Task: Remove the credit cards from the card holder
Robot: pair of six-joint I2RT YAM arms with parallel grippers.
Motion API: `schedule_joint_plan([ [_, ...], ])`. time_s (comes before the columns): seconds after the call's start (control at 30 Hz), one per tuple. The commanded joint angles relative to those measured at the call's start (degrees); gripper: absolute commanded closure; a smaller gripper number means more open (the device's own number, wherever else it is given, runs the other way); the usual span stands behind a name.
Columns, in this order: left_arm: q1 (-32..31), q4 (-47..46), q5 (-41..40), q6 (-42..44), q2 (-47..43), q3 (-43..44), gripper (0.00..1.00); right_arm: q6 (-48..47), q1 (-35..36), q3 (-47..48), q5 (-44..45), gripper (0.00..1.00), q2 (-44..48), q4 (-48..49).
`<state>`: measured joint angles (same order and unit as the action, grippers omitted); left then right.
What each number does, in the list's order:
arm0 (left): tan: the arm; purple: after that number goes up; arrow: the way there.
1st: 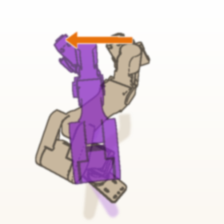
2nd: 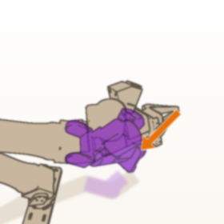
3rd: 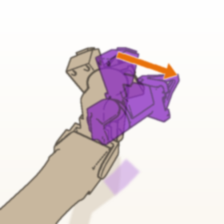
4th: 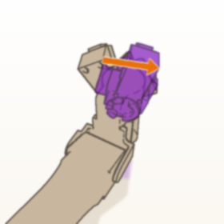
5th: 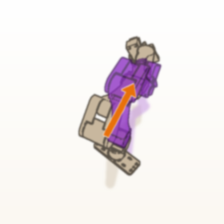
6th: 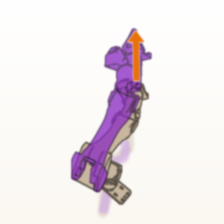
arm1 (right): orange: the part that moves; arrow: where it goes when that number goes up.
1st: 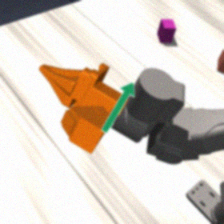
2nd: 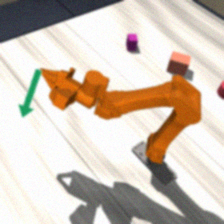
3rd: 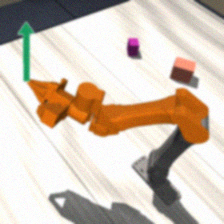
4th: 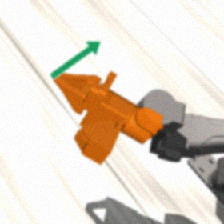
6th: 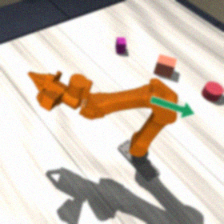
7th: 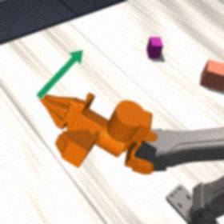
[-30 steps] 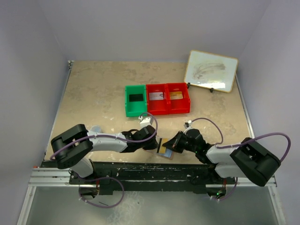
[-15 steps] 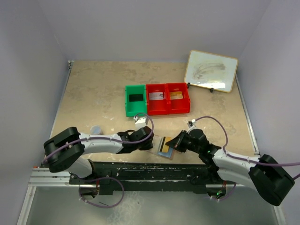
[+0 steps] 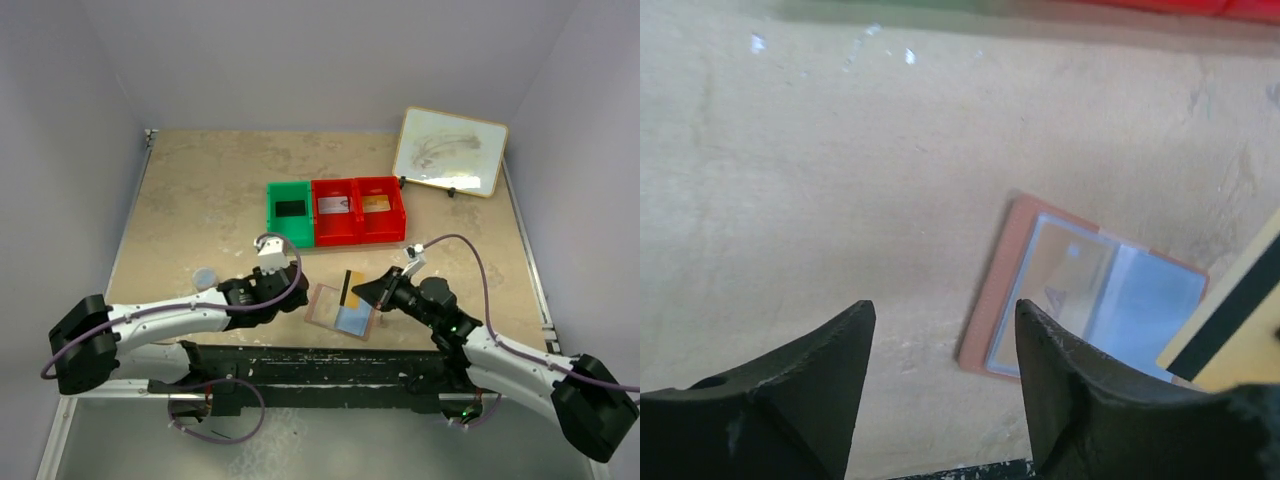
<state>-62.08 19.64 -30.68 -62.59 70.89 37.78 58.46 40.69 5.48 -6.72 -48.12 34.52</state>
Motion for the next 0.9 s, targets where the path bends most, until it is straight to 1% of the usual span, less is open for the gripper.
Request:
schedule_joint_plan([
  [0.0, 1.4, 10.6, -10.1, 1.9, -4.4, 4.4, 0.4, -12.9, -0.2, 1.9, -1.7, 1.0, 3.7, 6.4],
  [0.1, 2.0, 14.6, -13.1, 1.9, -6.3, 6.0, 0.37, -19.0, -0.2, 2.4, -3.9, 1.0, 6.4, 7.1],
  [0.2, 2.7, 18.6, -15.5, 2.1, -7.0, 8.1, 0.35, -24.8, 0.1, 3.2, -4.6, 1.0, 9.0, 5.7],
  [0.33, 3.2, 26.2, -20.2, 2.2, -4.6, 12.7, 0.34, -36.5, 0.2, 7.0, -2.7, 1.0, 13.0, -0.6],
  [0.37, 3.2, 27.4, -21.3, 2.6, -4.0, 13.8, 0.34, -39.4, 0.2, 8.4, -0.2, 1.0, 13.6, -3.8],
  [0.43, 3.3, 29.9, -24.4, 3.2, -2.8, 15.3, 0.34, -42.1, 0.2, 11.6, 8.4, 1.0, 14.2, -8.9],
  [0.47, 3.4, 31.0, -26.3, 2.8, -2.3, 15.8, 0.34, -42.5, 0.2, 12.4, 13.0, 1.0, 14.2, -10.3],
  [0.53, 3.9, 31.5, -28.6, 3.7, -1.9, 16.5, 0.33, -45.0, 0.2, 13.2, 16.1, 1.0, 13.5, -9.6],
  [0.6, 6.0, 29.0, -26.7, 7.2, -2.8, 16.2, 0.33, -48.7, 0.2, 14.5, 20.3, 1.0, 12.1, -8.6],
  [0.67, 10.3, 24.8, -21.7, 11.6, -4.5, 14.8, 0.33, -52.3, -0.2, 16.5, 24.8, 1.0, 9.2, -8.1],
  [0.7, 12.8, 23.6, -20.0, 12.8, -5.3, 14.0, 0.32, -54.4, -0.9, 17.8, 25.5, 1.0, 6.9, -8.4],
  [0.73, 15.3, 22.9, -18.5, 13.9, -6.0, 13.5, 0.32, -56.1, -2.2, 19.5, 24.7, 1.0, 3.3, -9.1],
  [0.8, 19.1, 22.6, -17.0, 15.7, -7.6, 13.0, 0.32, -59.0, -6.4, 23.2, 19.4, 1.0, -1.9, -11.4],
  [0.87, 20.5, 22.4, -17.7, 16.6, -9.6, 12.8, 0.32, -60.8, -10.4, 26.6, 13.9, 1.0, -5.9, -13.1],
])
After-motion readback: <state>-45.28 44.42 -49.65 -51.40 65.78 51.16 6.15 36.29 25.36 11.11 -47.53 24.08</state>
